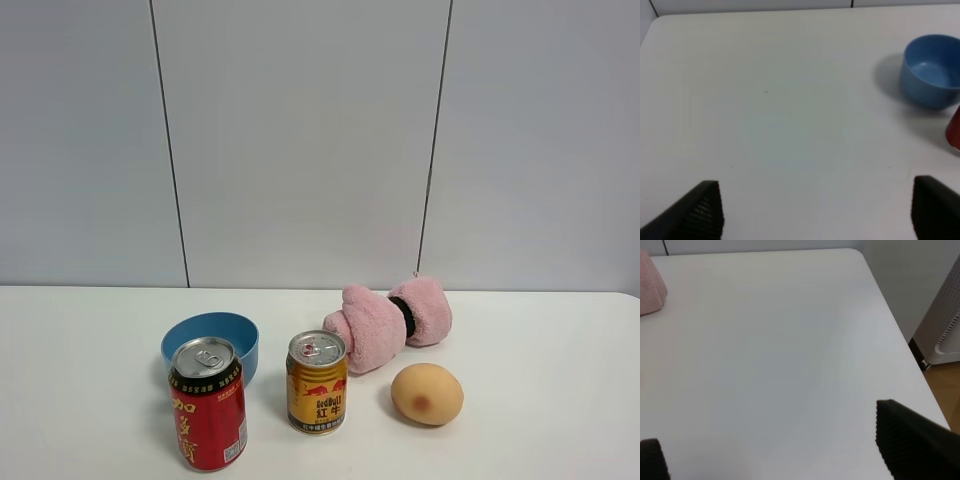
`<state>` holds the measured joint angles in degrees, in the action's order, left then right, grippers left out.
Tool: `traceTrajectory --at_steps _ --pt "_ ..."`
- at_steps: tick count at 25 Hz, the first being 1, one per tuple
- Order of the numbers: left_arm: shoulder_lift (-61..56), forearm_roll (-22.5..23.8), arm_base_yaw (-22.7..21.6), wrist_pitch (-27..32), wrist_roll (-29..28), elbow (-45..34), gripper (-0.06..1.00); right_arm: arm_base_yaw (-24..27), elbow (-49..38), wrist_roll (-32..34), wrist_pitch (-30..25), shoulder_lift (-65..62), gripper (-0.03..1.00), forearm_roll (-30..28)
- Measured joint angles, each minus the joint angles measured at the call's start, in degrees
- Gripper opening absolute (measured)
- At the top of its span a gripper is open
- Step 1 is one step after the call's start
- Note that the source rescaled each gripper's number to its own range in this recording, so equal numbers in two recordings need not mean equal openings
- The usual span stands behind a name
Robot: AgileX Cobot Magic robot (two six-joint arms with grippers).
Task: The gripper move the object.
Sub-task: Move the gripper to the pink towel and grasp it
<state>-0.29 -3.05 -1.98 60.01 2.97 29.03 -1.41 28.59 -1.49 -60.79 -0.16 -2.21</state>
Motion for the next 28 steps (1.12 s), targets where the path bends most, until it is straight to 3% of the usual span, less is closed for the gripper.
traceTrajectory --at_steps 5,8,11,17,23,28 --pt "0.0 0.0 0.0 0.0 0.0 0.0 1.00 0.0 0.0 0.0 0.0 0.0 0.76 1.1" --pt "0.0 0.0 0.0 0.0 0.0 0.0 1.00 0.0 0.3 -0.9 0.4 0.0 0.76 4.7" --pt "0.0 0.0 0.0 0.0 0.0 0.0 1.00 -0.3 2.1 -3.3 4.3 3.3 0.76 11.4" --pt "0.0 0.0 0.0 0.0 0.0 0.0 1.00 -0.3 9.9 -16.6 6.6 21.4 0.76 19.4" --pt "0.0 0.0 0.0 0.0 0.0 0.0 1.00 -1.3 17.7 -21.3 9.1 40.1 0.76 20.3" --pt "0.0 0.0 0.0 0.0 0.0 0.0 1.00 -10.5 21.0 -19.9 14.2 53.1 0.89 17.3"
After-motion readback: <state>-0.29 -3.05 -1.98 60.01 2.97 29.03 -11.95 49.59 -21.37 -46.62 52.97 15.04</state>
